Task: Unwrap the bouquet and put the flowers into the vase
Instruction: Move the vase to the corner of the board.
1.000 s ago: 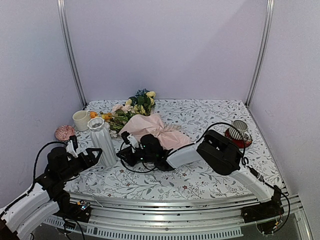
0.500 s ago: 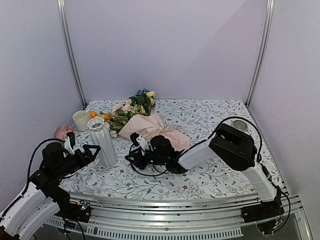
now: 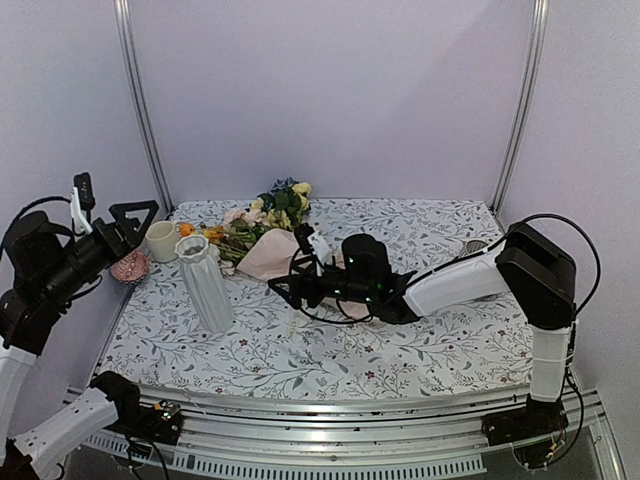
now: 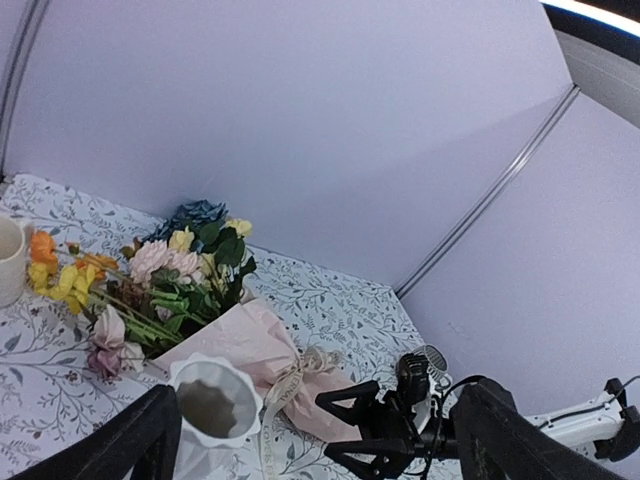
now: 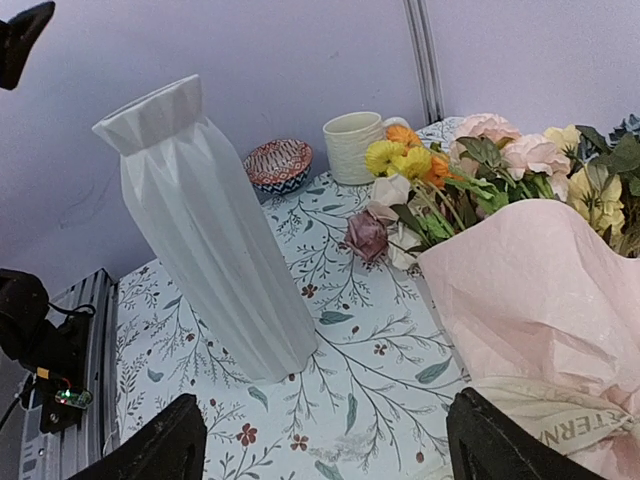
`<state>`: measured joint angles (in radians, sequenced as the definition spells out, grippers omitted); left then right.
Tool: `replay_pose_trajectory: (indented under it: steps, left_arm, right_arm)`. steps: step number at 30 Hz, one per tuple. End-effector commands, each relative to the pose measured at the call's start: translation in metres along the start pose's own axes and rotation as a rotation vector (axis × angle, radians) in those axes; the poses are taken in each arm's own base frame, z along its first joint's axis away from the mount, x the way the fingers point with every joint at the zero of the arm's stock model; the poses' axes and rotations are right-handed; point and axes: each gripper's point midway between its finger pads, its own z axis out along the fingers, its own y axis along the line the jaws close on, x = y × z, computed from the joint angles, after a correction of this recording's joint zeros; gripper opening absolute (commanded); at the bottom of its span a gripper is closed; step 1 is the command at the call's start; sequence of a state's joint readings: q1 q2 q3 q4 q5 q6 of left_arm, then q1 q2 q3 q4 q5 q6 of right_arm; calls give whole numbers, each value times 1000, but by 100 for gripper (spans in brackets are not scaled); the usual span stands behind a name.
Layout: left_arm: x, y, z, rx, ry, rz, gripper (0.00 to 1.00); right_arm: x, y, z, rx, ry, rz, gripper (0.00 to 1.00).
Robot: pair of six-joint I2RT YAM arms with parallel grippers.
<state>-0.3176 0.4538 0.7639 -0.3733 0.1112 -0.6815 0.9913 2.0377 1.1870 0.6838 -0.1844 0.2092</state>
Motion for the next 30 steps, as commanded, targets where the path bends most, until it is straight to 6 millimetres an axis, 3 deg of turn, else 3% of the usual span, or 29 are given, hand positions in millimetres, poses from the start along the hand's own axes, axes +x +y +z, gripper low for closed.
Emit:
replay_pose_trajectory:
  steps: [1, 7, 10, 14, 17, 18, 19, 21, 24, 30]
  left_arm:
    - [-20, -36, 18, 93, 66, 118, 97]
    - [-18, -75, 49, 252, 116, 144, 90]
    - [-6, -100, 62, 339, 151, 158, 85]
    - [30, -125, 75, 409, 242, 183, 75]
    - [67, -136, 80, 434, 327, 215, 52]
    - [81, -136, 83, 430, 358, 224, 41]
    - [95, -134, 86, 411, 384, 227, 20]
    - [120, -129, 91, 366, 431, 223, 0]
    - [160, -119, 97, 281, 487, 240, 0]
    - [215, -84, 104, 116, 548, 288, 0]
  right_arm:
    - [-26, -22, -32, 107, 7, 0, 91]
    - [-54, -58, -79, 240, -4, -6, 99]
    - [-61, -81, -106, 336, -5, -8, 100]
    - [-64, -113, -144, 474, 6, -7, 99]
    - [-63, -129, -169, 562, 12, -15, 100]
    - [-64, -133, -177, 586, 9, -19, 99]
    - [-65, -135, -186, 607, 2, -25, 100]
    - [-66, -140, -198, 641, -12, -35, 100]
    - [-65, -145, -212, 691, -32, -60, 100]
    - [-51, -158, -229, 778, -73, -53, 100]
